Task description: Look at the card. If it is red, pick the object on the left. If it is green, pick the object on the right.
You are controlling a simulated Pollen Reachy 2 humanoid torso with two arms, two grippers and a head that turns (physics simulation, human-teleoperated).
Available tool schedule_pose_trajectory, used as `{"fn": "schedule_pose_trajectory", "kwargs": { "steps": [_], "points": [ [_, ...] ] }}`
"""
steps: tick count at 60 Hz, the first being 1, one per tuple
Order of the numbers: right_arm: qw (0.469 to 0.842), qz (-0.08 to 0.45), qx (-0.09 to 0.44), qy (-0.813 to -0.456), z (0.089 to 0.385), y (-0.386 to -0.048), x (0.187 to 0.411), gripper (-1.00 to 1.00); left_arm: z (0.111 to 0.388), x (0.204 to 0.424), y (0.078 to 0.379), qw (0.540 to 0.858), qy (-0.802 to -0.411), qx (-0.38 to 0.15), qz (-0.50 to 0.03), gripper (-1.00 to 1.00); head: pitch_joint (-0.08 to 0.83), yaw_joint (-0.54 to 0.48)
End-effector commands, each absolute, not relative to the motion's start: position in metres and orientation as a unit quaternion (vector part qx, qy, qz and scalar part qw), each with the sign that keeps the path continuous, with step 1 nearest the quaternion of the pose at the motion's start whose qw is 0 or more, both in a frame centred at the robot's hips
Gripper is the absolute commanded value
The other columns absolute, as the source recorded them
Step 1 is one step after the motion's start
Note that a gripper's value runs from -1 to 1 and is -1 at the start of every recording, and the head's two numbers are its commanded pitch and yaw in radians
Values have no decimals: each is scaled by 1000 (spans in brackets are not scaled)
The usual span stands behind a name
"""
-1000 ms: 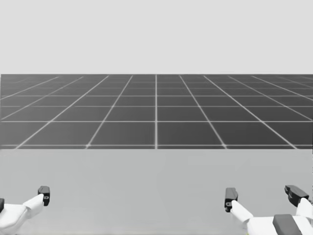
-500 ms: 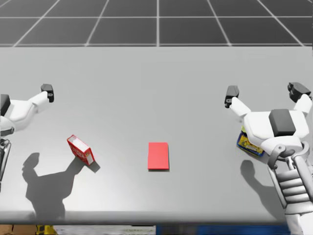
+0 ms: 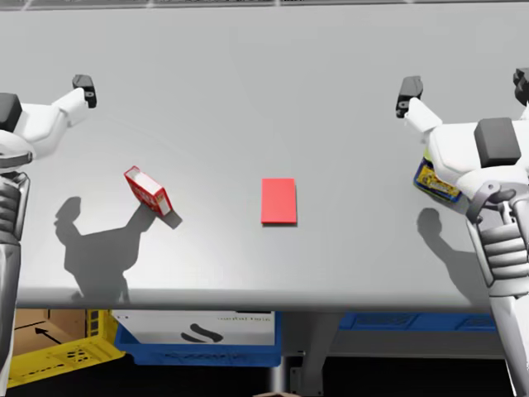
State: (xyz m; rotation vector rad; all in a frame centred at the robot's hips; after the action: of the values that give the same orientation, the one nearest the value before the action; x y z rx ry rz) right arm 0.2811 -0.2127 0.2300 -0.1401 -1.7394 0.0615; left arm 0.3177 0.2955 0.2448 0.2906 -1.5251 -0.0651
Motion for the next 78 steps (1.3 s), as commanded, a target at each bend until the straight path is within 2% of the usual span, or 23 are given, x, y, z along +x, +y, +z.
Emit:
{"fn": "schedule_pose_trajectory", "kwargs": {
  "steps": [1, 13, 25, 35, 46, 49, 52, 63, 69, 72, 78],
  "points": [
    [643, 22, -55, -763, 230, -209, 280, -1000, 245, 317, 295, 713, -689, 131, -29, -1000, 752, 66],
    [643, 25, -54, -763, 229, -209, 280, -1000, 244, 318, 294, 714, -687, 132, -31, -1000, 744, 214],
    [643, 27, -57, -763, 228, -207, 279, -1000, 243, 318, 294, 714, -687, 132, -31, -1000, 734, 314],
    [645, 27, -55, -762, 227, -206, 280, -1000, 243, 318, 294, 714, -687, 129, -30, -1000, 735, 331],
    [647, 26, -57, -760, 224, -206, 280, -1000, 248, 307, 286, 721, -686, 88, -40, -1000, 735, 323],
    [649, 24, -58, -758, 220, -207, 282, -1000, 249, 301, 284, 722, -688, 68, -37, -1000, 731, 322],
    [653, 24, -57, -755, 217, -208, 284, -1000, 252, 289, 282, 734, -679, 21, -29, -1000, 729, 319],
    [656, 26, -54, -752, 214, -208, 286, -1000, 249, 242, 285, 756, -641, -59, -119, -1000, 731, 321],
    [656, 23, -53, -753, 214, -209, 287, -1000, 236, 214, 289, 768, -614, -96, -154, -1000, 730, 325],
    [656, 23, -53, -753, 214, -209, 287, -1000, 226, 202, 291, 776, -598, -98, -175, -1000, 730, 326],
    [656, 24, -53, -753, 214, -209, 287, -1000, 206, 189, 295, 783, -575, -112, -210, -1000, 729, 329]
  ]
}}
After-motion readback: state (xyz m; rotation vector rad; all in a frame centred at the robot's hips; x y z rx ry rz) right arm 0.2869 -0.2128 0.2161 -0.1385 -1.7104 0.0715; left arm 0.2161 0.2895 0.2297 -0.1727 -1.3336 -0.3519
